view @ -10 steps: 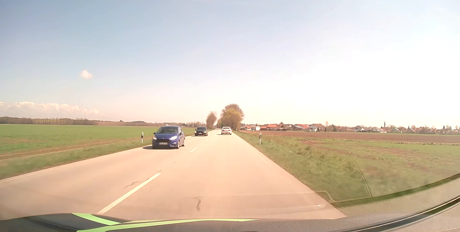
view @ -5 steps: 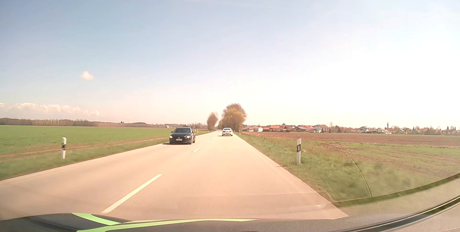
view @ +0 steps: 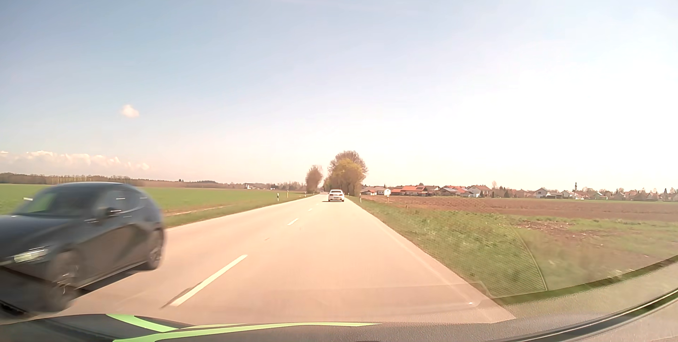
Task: Follow the waypoints while adhering to traffic rules and regulations
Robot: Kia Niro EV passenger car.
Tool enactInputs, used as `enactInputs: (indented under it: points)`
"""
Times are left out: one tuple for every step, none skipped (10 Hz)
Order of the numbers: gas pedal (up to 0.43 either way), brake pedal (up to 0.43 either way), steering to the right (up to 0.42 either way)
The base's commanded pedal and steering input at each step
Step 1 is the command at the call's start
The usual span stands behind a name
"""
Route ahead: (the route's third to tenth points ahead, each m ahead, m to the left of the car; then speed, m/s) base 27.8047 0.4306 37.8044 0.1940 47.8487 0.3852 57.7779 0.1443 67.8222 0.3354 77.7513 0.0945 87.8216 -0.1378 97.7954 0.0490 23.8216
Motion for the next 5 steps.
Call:
enactInputs:
  points:
    - [0.228,0.0,-0.001]
    - [0.228,0.0,-0.001]
    - [0.228,0.0,-0.001]
    - [0.228,0.0,0.0]
    - [0.228,0.0,0.0]
